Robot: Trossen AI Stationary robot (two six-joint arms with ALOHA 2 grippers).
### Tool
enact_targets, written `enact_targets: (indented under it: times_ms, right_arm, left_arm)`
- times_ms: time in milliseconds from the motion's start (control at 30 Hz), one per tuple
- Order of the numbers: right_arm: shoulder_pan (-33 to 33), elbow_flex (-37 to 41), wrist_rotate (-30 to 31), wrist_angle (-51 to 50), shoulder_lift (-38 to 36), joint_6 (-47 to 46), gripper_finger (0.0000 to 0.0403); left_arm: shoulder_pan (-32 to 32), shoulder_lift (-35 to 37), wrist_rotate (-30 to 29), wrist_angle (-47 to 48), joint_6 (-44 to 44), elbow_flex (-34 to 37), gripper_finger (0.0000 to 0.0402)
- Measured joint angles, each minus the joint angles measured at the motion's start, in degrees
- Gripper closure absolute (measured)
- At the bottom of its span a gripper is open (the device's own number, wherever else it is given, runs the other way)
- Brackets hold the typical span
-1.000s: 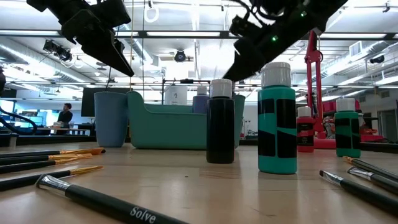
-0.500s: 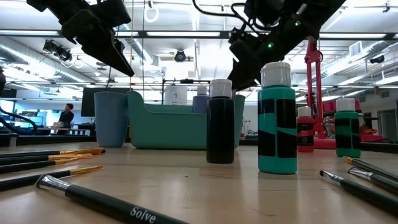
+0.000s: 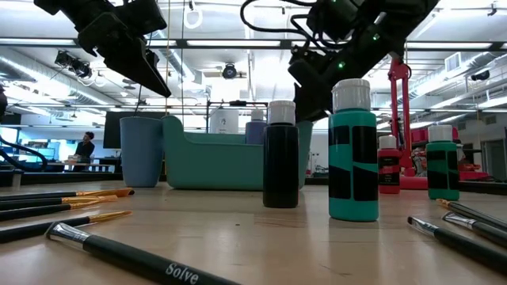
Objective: Pick & Place Paint Supplies
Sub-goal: Put the left small red paint bottle into the green bin, then put the small black paint bottle into the green bin
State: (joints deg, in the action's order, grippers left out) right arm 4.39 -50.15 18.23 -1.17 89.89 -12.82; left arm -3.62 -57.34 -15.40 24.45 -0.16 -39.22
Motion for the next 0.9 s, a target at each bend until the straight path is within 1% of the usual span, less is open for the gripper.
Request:
enact_targets:
  times_ms: [100, 200, 333, 467, 633, 700, 767, 833, 900]
  right_arm:
    - [0.3, -0.1, 0.0, -1.4, -0.1, -2.4, 0.0293]
    - [0.3, 0.0, 0.0, -0.9, -0.1, -1.4, 0.0290]
    - [0.4, 0.1, 0.1, 0.8, 0.1, 1.6, 0.0270]
    - [1.2, 0.2, 0.0, 1.3, 0.1, 1.3, 0.0249]
    - [1.6, 0.2, 0.2, 1.1, 0.1, 1.1, 0.0245]
    - [1.6, 0.2, 0.2, 1.4, 0.1, 1.3, 0.0250]
    - [1.6, 0.2, -0.2, 1.4, 0.1, 1.3, 0.0255]
    - [1.6, 0.2, -1.1, 1.5, 0.1, 1.3, 0.0260]
    - [1.5, 0.2, -1.1, 1.7, 0.1, 1.3, 0.0264]
  left_arm:
    - [0.0, 0.0, 0.0, 0.0, 0.0, 0.0, 0.0239]
    - [0.0, 0.0, 0.0, 0.0, 0.0, 0.0, 0.0239]
    - [0.0, 0.0, 0.0, 0.0, 0.0, 0.0, 0.0239]
    - [0.0, 0.0, 0.0, 0.0, 0.0, 0.0, 0.0239]
    - [0.0, 0.0, -0.1, -0.8, 0.0, 0.1, 0.0239]
    - [0.0, 0.0, -0.1, -5.7, 0.3, 1.1, 0.0239]
    - [0.0, -0.5, 0.2, -11.7, 2.5, 2.8, 0.0239]
    - [0.0, -1.3, -0.2, -19.3, 5.6, 5.2, 0.0239]
    - [0.4, -3.2, -2.2, -27.7, 8.4, 7.1, 0.0239]
